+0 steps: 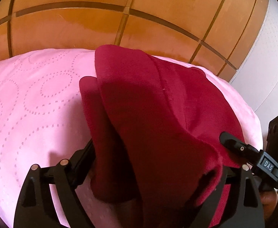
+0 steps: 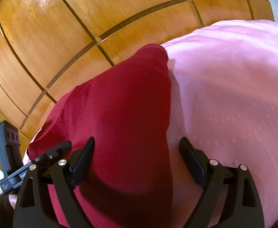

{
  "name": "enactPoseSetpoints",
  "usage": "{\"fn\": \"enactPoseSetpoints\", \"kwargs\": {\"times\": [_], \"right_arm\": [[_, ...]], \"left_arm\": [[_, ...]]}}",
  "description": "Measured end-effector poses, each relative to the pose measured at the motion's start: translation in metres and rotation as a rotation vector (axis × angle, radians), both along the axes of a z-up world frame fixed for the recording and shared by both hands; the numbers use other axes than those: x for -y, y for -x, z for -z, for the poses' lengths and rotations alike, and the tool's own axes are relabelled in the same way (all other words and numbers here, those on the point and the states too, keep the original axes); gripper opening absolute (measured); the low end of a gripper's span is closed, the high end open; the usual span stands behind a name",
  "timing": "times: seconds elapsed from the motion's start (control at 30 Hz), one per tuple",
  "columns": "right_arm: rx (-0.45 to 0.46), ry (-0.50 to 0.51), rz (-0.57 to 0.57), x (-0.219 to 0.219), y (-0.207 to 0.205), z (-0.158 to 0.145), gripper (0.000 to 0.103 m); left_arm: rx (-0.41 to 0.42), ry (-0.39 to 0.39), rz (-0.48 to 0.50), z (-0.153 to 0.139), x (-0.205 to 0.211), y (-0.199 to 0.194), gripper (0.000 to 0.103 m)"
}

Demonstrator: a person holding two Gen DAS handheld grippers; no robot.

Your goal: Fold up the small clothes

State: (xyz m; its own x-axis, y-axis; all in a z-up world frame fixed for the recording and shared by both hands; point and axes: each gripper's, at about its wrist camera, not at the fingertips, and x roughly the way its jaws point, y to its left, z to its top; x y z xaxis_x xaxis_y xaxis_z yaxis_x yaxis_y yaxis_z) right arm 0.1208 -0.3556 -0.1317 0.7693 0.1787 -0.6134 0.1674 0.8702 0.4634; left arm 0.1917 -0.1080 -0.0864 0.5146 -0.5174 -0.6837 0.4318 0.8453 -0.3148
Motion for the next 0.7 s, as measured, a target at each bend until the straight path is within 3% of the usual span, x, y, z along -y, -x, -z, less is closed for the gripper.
{"fn": "enactPoseSetpoints", "kwargs": {"times": [0.27,0.47,0.57,0.7], "right_arm": [[-0.036,0.034,0.06,0.0,0.03,-0.022,0.092],[-0.177,0.209,0.087,-0.006,0.043,-0.009,0.097],[-0.146,0.214,0.096,-0.004,0.053,0.001,0.097],[-0.14,0.195,0.106,-0.005,0.058,-0.007,0.097]], "left_arm": [[-0.001,0.039,-0.016,-0.005,-0.019,0.025,0.088],[-0.056,0.045,-0.04,0.007,-0.026,0.026,0.09],[-0.049,0.036,-0.033,0.009,-0.026,0.031,0.09],[-0.043,0.048,-0.052,0.004,-0.035,0.04,0.09]]}}
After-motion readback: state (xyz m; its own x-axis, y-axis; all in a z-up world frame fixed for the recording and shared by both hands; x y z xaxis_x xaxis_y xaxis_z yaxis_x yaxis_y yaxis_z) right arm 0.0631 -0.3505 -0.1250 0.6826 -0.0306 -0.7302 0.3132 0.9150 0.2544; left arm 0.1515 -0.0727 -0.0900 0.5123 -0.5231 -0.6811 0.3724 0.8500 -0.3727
